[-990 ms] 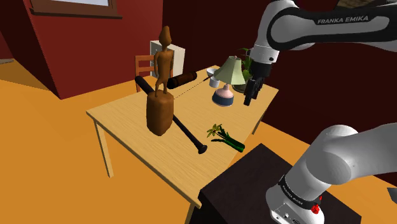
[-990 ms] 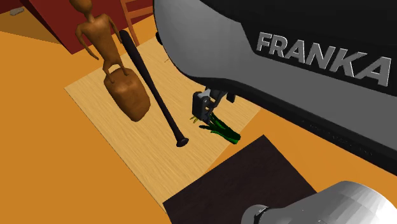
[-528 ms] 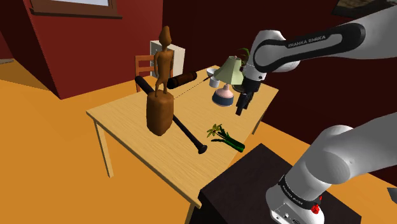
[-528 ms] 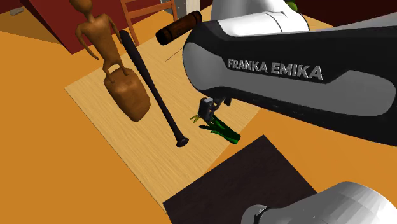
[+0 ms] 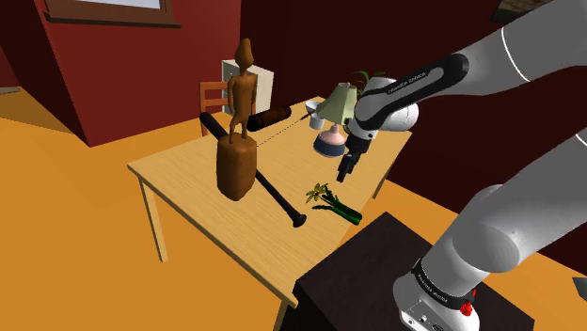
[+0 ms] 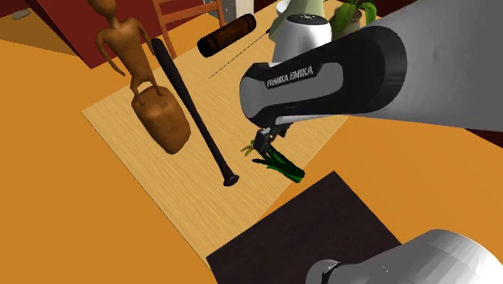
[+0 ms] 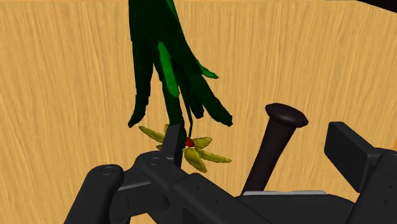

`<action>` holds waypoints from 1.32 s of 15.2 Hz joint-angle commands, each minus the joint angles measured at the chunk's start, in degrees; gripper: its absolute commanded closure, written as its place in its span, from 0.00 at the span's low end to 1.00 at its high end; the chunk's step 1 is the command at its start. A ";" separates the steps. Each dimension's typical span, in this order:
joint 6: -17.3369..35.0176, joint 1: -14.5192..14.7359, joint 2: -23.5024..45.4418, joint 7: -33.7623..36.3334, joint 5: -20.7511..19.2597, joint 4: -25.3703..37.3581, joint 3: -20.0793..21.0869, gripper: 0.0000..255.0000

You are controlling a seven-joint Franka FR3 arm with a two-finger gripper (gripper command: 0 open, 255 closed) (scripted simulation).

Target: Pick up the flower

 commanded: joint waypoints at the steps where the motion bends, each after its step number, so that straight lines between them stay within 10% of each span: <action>1: 4.69 1.00 5.63 -3.83 3.31 1.07 -1.35 0.00; 8: 14.28 1.09 24.57 -22.16 21.70 8.41 -1.37 0.00; 18: 19.03 -1.40 32.53 -29.02 29.50 10.64 2.37 0.00; 19: 19.05 -1.32 32.69 -28.90 29.56 10.81 2.46 1.00; 20: 19.04 -1.31 32.58 -28.89 29.53 10.71 2.44 1.00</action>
